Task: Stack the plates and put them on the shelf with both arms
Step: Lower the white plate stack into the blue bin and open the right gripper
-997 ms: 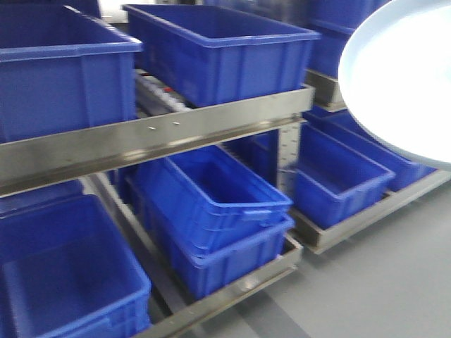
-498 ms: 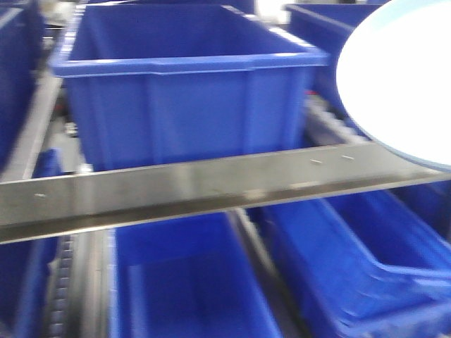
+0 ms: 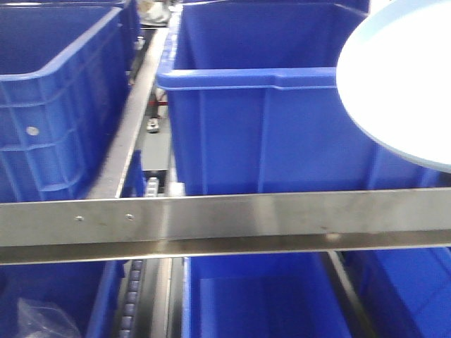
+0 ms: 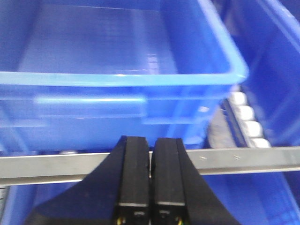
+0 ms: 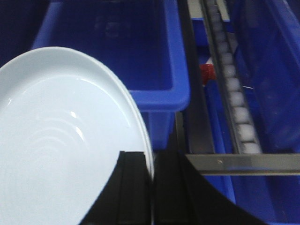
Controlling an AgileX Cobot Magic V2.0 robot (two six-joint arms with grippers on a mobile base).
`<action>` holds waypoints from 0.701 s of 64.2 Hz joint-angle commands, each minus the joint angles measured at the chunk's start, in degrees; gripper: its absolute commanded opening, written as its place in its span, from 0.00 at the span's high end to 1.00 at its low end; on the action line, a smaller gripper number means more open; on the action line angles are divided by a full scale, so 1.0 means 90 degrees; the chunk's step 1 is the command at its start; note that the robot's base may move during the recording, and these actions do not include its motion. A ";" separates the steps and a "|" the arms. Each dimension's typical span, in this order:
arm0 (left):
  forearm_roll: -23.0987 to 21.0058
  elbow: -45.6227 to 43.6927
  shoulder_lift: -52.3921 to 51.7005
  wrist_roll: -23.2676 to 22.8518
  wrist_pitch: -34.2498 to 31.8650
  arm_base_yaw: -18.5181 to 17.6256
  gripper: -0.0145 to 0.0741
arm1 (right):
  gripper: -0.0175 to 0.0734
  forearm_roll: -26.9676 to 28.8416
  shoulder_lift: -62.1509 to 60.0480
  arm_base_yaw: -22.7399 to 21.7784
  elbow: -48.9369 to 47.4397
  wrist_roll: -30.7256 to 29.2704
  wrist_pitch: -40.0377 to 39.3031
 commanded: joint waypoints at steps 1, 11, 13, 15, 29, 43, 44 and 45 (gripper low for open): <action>0.0009 -0.0188 0.0032 -0.0060 -0.0507 -0.0029 0.74 | 0.79 -0.0029 -0.0008 -0.0031 -0.0185 -0.0005 -0.0659; 0.0009 -0.0188 0.0032 -0.0060 -0.0507 -0.0029 0.74 | 0.79 -0.0029 -0.0008 -0.0031 -0.0185 -0.0005 -0.0659; 0.0009 -0.0188 0.0032 -0.0060 -0.0507 -0.0029 0.74 | 0.79 -0.0029 -0.0008 -0.0031 -0.0185 -0.0005 -0.0659; 0.0009 -0.0188 0.0032 -0.0060 -0.0507 -0.0029 0.74 | 0.79 -0.0029 -0.0008 -0.0031 -0.0185 -0.0005 -0.0659; 0.0009 -0.0188 0.0032 -0.0060 -0.0507 -0.0029 0.74 | 0.79 -0.0029 -0.0008 -0.0031 -0.0185 -0.0005 -0.0659; 0.0009 -0.0188 0.0032 -0.0060 -0.0507 -0.0029 0.74 | 0.79 -0.0029 -0.0008 -0.0031 -0.0185 -0.0005 -0.0659; 0.0009 -0.0188 0.0032 -0.0060 -0.0507 -0.0029 0.74 | 0.79 -0.0029 -0.0008 -0.0031 -0.0185 -0.0005 -0.0659; 0.0009 -0.0188 0.0032 -0.0060 -0.0507 -0.0029 0.74 | 0.79 -0.0029 -0.0008 -0.0031 -0.0185 -0.0005 -0.0659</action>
